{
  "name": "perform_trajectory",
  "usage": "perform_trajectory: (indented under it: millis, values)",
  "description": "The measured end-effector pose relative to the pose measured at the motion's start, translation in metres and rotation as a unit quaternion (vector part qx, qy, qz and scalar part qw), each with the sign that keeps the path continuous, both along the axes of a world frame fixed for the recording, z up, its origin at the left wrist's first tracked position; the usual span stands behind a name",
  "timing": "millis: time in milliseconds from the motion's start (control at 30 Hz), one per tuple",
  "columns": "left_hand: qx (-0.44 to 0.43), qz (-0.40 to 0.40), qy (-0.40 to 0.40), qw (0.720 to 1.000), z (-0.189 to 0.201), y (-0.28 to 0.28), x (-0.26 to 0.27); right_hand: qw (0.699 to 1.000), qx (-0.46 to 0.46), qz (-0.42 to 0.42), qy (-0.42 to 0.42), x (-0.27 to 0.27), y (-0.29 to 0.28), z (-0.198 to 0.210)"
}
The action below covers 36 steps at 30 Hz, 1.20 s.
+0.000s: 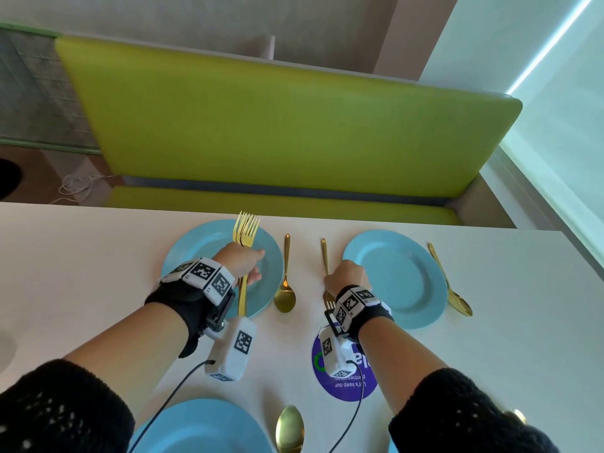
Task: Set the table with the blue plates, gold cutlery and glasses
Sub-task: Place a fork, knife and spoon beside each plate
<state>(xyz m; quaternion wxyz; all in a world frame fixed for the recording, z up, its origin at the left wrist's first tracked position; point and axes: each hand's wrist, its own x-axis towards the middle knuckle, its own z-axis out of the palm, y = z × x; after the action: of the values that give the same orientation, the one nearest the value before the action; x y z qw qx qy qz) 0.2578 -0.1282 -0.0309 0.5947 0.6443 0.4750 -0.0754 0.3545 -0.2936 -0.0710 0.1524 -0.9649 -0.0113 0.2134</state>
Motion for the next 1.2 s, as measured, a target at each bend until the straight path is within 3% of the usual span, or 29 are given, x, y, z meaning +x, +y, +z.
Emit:
perform_trajectory:
  millis: [833,1033,1200]
  values:
    - [-0.022,0.006,0.006,1.000,0.006,-0.018,-0.017,0.998,0.041,-0.052,-0.010,0.006,-0.023,-0.001]
    - [0.004,-0.027,-0.002,1.000,0.012,-0.008,-0.039,0.999,0.039,0.022,-0.031,-0.025,-0.016,0.019]
    - [-0.003,-0.096,-0.024,0.995,0.021,0.003,-0.066,0.987,0.116,0.105,-0.048,-0.086,0.009,0.045]
